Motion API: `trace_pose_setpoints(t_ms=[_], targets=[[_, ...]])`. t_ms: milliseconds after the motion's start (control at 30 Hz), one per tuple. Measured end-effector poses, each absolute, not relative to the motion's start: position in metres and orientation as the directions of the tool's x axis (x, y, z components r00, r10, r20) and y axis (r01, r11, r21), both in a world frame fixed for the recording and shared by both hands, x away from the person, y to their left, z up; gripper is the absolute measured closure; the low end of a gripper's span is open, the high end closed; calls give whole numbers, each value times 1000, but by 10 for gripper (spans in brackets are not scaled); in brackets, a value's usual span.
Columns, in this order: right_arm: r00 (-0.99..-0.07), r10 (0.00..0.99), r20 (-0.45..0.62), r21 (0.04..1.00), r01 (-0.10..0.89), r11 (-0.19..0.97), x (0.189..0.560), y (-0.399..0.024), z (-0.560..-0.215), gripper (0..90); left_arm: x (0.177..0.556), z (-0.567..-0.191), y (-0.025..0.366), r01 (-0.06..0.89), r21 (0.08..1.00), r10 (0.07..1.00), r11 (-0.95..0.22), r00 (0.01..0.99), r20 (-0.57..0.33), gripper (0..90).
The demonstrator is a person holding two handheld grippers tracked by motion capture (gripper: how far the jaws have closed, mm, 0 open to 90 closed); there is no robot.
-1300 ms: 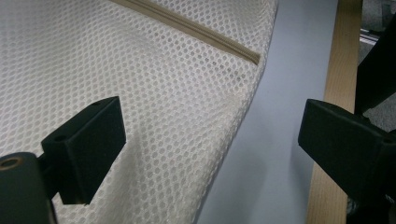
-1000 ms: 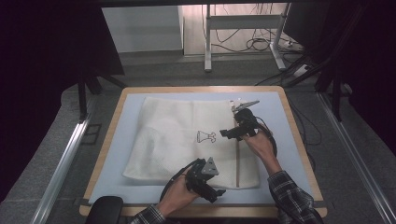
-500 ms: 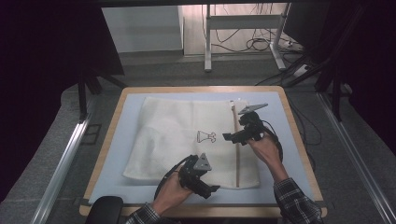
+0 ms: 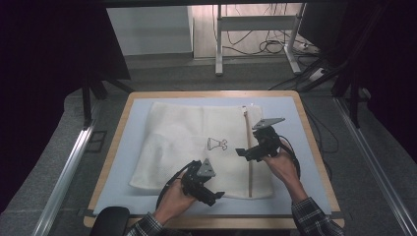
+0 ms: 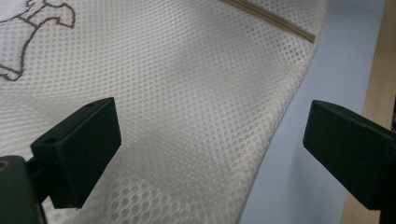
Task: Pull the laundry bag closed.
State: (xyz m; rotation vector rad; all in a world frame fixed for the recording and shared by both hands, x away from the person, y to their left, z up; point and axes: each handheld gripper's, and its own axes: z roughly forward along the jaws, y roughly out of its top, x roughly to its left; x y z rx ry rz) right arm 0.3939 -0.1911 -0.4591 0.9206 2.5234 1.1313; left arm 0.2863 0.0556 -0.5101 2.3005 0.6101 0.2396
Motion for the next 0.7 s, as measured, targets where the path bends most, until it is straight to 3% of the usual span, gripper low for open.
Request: trace_pose_setpoints(t_ms=[333,700], targets=[[-779,627,-18,760,396,514,371,-192,-461,0,288,-509,68,378,714,525,-589,851,-17,37],[-785,619,-22,747,399,532,356,-196,-467,0,291,-506,91,401,730,567,-553,823,-23,35]])
